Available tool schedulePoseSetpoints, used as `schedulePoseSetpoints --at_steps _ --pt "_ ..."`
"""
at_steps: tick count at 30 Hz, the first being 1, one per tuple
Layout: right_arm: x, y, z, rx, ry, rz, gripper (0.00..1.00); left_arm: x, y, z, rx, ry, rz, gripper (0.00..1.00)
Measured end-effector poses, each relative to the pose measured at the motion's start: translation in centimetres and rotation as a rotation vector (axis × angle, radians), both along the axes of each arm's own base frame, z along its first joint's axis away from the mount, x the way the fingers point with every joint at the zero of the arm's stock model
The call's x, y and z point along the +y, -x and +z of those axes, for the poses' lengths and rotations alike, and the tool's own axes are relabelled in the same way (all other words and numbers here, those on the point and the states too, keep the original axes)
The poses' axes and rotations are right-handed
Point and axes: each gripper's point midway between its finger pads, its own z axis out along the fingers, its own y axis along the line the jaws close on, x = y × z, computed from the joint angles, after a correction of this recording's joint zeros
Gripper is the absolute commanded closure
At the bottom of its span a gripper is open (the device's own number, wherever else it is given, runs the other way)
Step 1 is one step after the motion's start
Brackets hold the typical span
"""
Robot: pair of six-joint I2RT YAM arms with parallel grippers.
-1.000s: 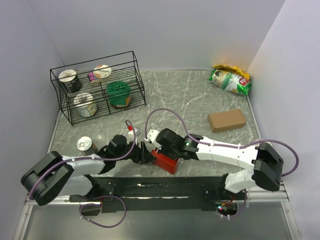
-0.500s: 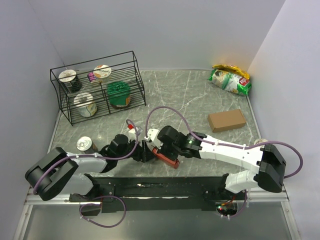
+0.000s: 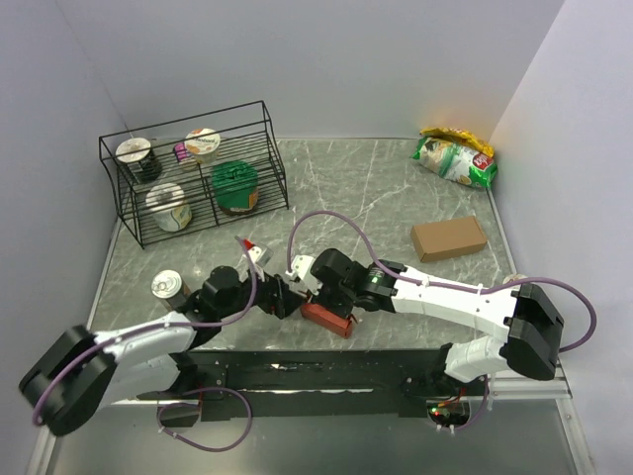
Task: Fold the paper box
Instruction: Close the paper box at the center of the board.
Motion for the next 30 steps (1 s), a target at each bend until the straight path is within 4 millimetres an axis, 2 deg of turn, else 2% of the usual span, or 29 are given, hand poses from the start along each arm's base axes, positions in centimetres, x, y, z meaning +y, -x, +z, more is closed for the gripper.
schedulePoseSetpoints --at_steps 3,6,12,16,20,25,30 --pt "0.0 0.0 0.0 0.005 -0.002 0.002 1.0 0.8 -0.7 2.1 -0.09 0.034 0.015 0.16" --pt "0.0 0.0 0.0 0.005 -0.003 0.003 1.0 1.4 -1.2 2.8 -0.13 0.043 0.009 0.19" --pt "0.0 0.0 0.0 0.006 -0.003 0.006 1.0 1.0 -1.0 0.9 -0.101 -0.025 -0.096 0.27" --pt "0.0 0.0 0.0 0.007 -0.003 0.006 1.0 -0.1 -0.9 1.4 -0.122 -0.03 -0.186 0.28" --pt "0.0 0.0 0.0 0.009 -0.004 0.005 1.0 -0.7 -0.5 2.2 -0.162 -0.018 -0.25 0.35" --pt "0.0 0.0 0.0 0.011 -0.005 0.001 1.0 -1.5 -0.1 1.8 -0.143 -0.015 -0.321 0.39" --pt "0.0 0.1 0.0 0.012 -0.006 -0.002 1.0 -1.6 0.3 1.3 -0.117 -0.013 -0.352 0.5"
